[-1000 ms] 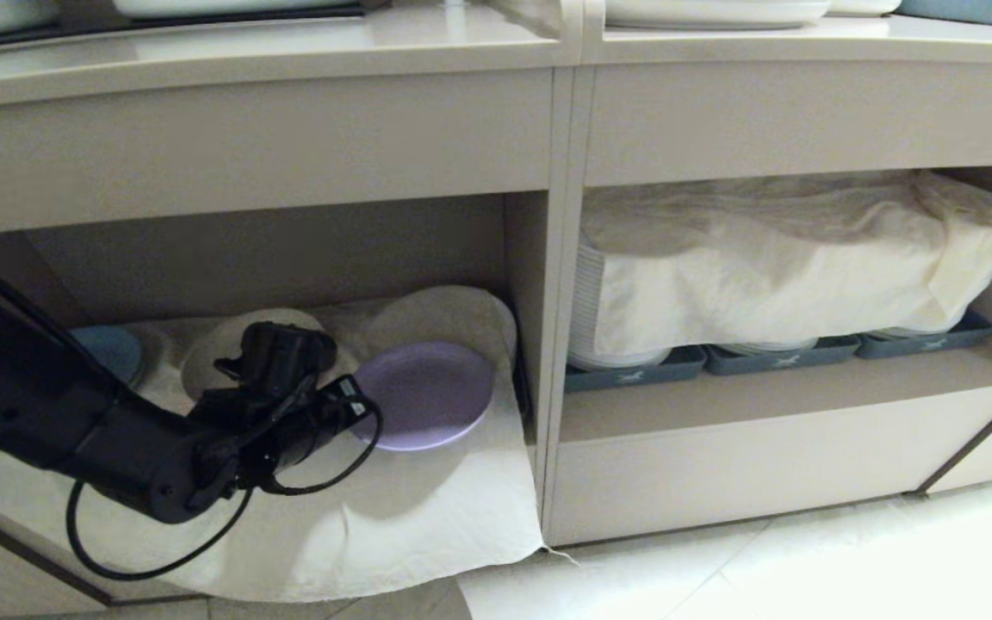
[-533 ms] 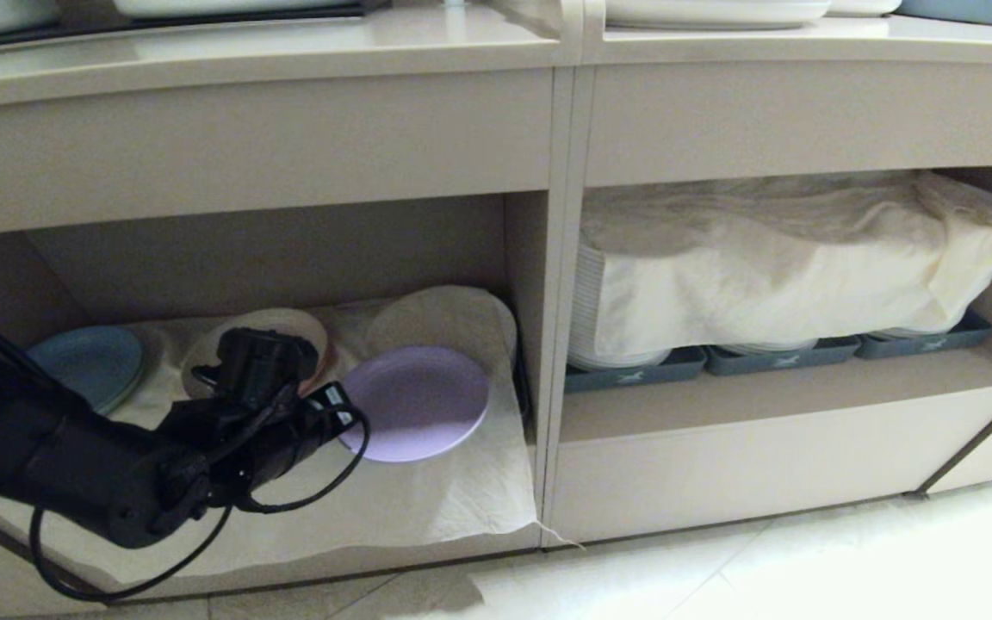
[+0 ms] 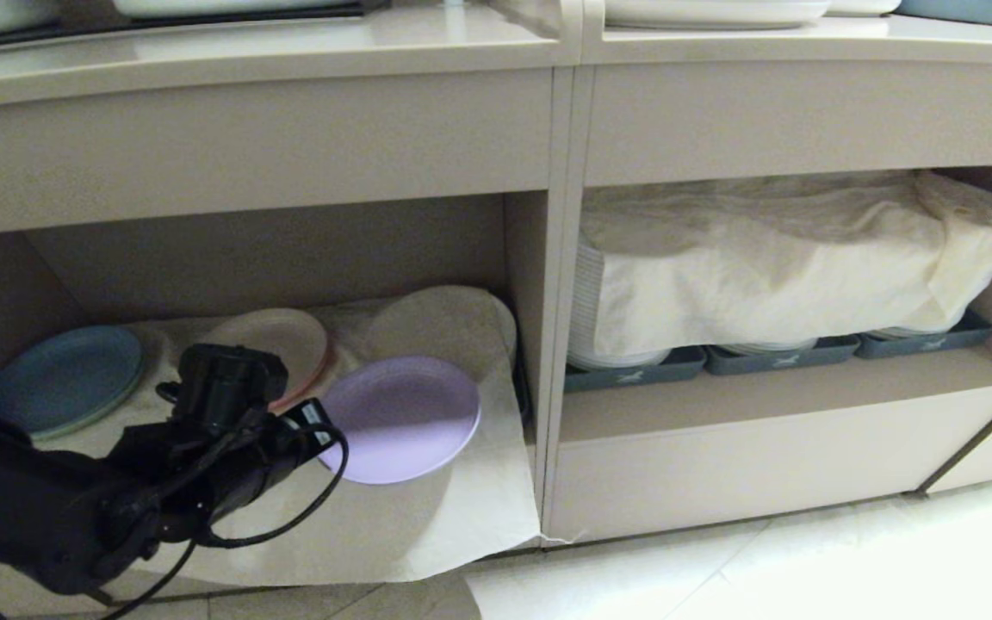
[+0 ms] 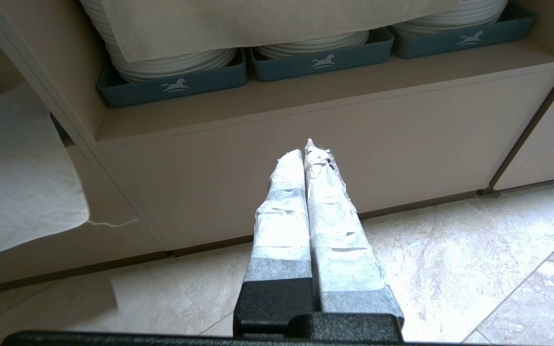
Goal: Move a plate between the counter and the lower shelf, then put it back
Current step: Pick up the plate in the cupboard, then put the plate
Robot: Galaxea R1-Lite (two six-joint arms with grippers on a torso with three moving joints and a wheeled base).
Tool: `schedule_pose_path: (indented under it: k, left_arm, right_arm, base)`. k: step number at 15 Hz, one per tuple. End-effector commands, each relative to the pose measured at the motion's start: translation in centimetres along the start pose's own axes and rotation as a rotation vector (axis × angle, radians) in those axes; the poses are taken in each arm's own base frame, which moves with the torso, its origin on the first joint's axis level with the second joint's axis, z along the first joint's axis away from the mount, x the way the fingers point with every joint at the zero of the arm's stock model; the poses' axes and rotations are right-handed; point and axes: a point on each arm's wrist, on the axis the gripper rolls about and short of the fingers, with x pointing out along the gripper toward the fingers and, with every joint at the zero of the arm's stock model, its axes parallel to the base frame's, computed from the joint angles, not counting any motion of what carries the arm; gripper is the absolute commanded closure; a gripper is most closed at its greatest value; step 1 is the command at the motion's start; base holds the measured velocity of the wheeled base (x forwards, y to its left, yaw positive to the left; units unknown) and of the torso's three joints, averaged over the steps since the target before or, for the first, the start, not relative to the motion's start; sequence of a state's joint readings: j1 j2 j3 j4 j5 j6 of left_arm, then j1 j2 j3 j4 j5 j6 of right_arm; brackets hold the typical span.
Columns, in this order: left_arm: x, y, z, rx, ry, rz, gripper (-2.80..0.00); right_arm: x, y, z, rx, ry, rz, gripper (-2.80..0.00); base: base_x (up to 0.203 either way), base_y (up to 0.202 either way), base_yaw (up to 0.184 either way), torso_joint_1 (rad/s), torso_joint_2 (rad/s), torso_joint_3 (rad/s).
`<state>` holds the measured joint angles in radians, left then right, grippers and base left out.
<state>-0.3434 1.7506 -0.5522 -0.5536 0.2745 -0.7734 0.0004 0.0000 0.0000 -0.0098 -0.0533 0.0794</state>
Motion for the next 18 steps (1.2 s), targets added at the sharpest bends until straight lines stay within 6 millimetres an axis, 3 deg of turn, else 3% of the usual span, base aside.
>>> schedule_pose_path:
  k: [1,8,18]
  left_arm:
    - [-1.1,0.4,0.1,-0.01,-0.012,-0.008,0.0]
    - [-4.0,2.3,-0.8,-0.009,-0.01,-0.011,0.0]
    - [-9.9,6.5,-2.7,0.044,-0.045,-0.04,0.0]
  right_arm:
    - [0.0,0.0,0.0,0.0,0.001,0.001,0.0]
    - [0.0,0.0,0.0,0.0,-0.001,0.001,0.0]
    - [0.0,0.0,0.0,0.0,-0.001,0.0,0.0]
  base:
    - [0.0,0.0,0.0,0.0,0.0,0.0]
    - [0.0,0.0,0.0,0.0,0.0,0.0]
    - [0.0,0.0,0.0,0.0,0.0,0.0]
